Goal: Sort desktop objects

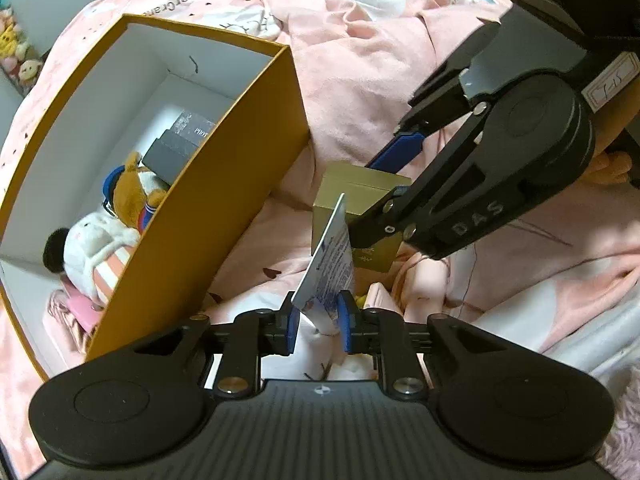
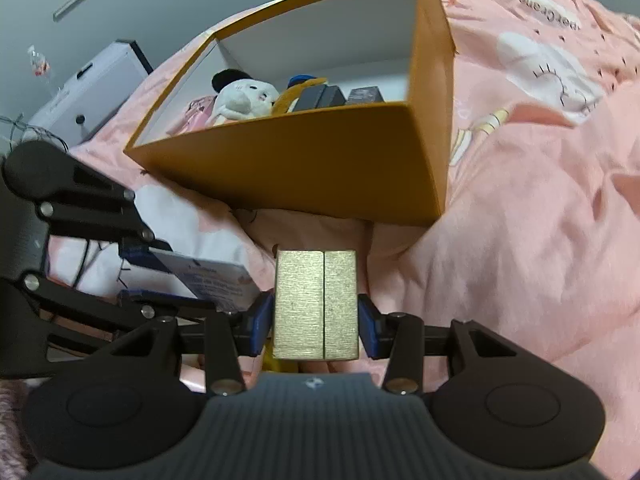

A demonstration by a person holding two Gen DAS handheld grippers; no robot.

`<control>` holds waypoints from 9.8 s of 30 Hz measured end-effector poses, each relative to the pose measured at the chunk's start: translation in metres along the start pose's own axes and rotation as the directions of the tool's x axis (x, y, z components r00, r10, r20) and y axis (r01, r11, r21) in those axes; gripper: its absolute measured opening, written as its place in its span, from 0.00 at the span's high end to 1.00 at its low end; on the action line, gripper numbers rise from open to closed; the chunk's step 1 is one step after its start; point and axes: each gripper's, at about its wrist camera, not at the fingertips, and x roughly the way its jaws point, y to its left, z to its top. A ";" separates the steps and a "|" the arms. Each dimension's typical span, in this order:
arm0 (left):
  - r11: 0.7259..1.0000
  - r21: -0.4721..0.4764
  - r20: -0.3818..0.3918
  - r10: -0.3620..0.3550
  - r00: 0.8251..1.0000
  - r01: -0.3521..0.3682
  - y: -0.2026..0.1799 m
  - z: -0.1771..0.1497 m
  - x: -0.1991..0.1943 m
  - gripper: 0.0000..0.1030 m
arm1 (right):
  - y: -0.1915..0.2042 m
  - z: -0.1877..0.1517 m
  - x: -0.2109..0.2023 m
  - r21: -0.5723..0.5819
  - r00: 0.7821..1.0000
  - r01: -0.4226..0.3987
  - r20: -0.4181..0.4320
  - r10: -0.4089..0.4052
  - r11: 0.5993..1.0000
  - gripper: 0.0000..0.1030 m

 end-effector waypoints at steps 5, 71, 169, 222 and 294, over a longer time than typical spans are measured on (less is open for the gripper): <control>0.997 0.074 -0.068 -0.022 0.997 0.027 0.001 0.012 0.000 0.76 | 0.003 0.002 0.002 -0.016 1.000 0.005 -0.003 -0.005 1.000 0.55; 0.861 -0.477 0.271 -0.045 0.962 0.174 0.133 0.014 -0.138 0.89 | 0.051 0.168 -0.062 -0.723 0.980 -0.099 -0.191 -0.060 0.684 0.55; 0.827 -0.480 0.399 -0.092 0.912 0.294 0.189 0.062 -0.075 0.90 | 0.023 0.201 0.003 -0.961 0.929 -0.129 -0.203 -0.308 0.243 0.76; 0.993 0.039 0.260 -0.116 0.959 0.110 0.116 0.111 0.007 0.76 | -0.067 0.129 0.020 -0.547 0.970 0.065 -0.162 -0.181 0.835 0.57; 0.992 -0.099 0.094 0.089 0.992 -0.079 0.008 -0.015 -0.008 0.76 | 0.029 -0.016 0.024 -0.163 0.995 0.096 0.038 -0.091 0.982 0.61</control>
